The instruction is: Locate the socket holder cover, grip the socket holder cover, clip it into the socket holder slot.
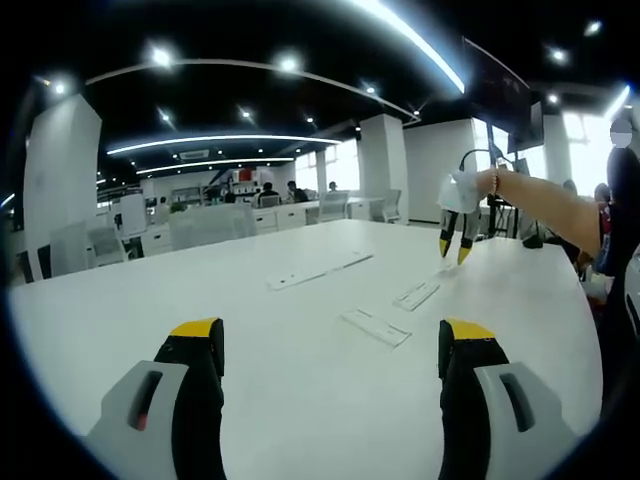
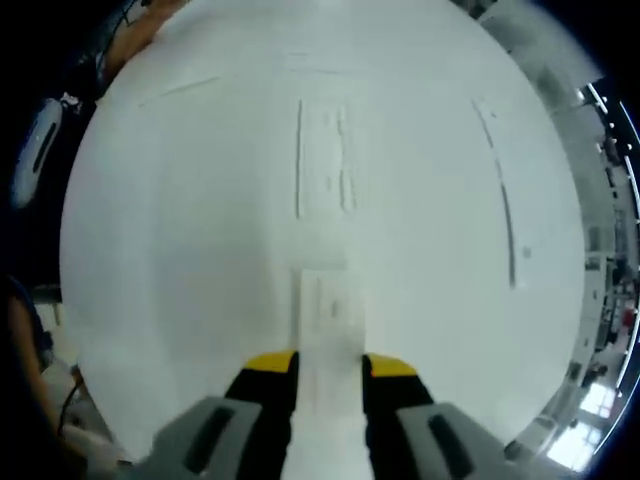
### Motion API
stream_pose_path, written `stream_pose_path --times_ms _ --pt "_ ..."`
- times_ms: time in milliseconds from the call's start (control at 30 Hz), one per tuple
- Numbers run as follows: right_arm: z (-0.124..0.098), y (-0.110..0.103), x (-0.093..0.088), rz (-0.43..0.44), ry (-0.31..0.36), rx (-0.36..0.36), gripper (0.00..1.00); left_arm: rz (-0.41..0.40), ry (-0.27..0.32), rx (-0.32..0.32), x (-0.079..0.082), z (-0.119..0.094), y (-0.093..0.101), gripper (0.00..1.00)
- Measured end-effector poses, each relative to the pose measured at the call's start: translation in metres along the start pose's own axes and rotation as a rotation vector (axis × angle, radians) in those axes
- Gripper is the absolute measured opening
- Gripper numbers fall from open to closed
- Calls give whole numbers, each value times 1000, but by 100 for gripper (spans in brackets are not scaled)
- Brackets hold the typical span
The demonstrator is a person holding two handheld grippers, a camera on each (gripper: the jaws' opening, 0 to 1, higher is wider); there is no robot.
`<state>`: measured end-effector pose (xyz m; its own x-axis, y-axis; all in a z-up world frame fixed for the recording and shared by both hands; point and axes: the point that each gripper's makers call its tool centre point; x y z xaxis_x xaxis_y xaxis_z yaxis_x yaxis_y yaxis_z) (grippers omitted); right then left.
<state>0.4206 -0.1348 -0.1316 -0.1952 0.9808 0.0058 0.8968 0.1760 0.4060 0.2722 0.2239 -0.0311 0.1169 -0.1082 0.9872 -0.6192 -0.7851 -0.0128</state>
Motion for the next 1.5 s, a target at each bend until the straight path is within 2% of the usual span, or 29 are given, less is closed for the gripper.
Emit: stream_pose_path --times_ms 167,1000,1500 --pt "5 4 3 -13 8 -3 27 -3 -4 -4 -1 1 0 87" --pt "14 -3 23 -43 54 37 27 -5 -15 -6 -2 6 -3 87" --pt "17 7 32 -48 72 48 27 -3 -19 -6 -2 7 -3 86"
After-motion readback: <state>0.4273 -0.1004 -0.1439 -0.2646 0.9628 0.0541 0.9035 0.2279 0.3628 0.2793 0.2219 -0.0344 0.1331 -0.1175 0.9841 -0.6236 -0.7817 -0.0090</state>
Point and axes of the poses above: the point that each gripper's makers call its tool centre point, and the gripper's own axes: z roughly forward along the fingers, y roughly to its right, x roughly out of its top, and after that the axes turned 15 degrees about -x, right-handed
